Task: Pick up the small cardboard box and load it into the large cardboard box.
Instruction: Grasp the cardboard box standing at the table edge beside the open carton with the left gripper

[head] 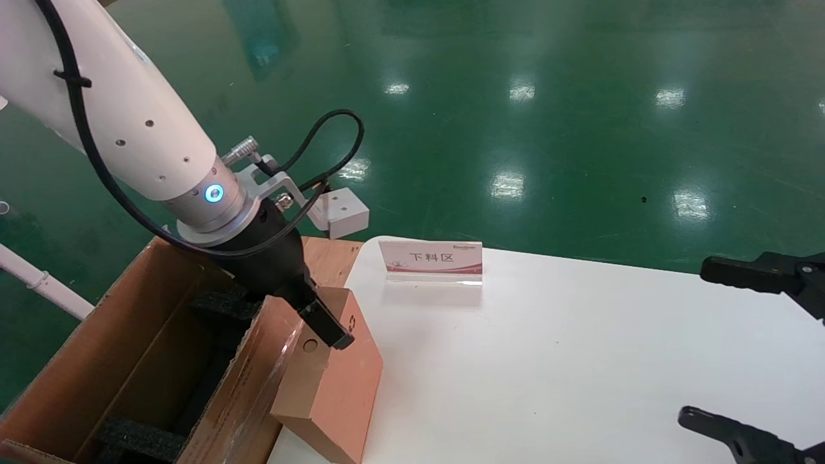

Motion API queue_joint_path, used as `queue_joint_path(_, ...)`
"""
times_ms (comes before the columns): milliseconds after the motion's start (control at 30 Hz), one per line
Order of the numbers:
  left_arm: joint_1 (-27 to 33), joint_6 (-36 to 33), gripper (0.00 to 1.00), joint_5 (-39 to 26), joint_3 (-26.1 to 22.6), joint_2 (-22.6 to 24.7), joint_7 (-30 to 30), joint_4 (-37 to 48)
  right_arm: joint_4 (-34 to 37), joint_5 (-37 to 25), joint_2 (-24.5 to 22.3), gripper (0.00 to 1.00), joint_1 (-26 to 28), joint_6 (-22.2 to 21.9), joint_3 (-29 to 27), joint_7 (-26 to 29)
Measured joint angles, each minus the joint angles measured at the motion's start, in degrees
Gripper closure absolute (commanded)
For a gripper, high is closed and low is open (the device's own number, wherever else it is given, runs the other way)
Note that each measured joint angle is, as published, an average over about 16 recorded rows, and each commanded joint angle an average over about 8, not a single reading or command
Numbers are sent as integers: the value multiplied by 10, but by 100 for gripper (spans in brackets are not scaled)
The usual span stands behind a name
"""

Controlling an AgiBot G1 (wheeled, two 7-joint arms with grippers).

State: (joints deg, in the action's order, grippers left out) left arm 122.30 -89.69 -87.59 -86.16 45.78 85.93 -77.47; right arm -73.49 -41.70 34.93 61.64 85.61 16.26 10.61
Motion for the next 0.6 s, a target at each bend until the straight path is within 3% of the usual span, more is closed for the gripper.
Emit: queue_joint_path(600, 12, 17, 0, 39, -72, 0, 24, 1, 0, 1, 0, 0, 0, 0, 1, 0)
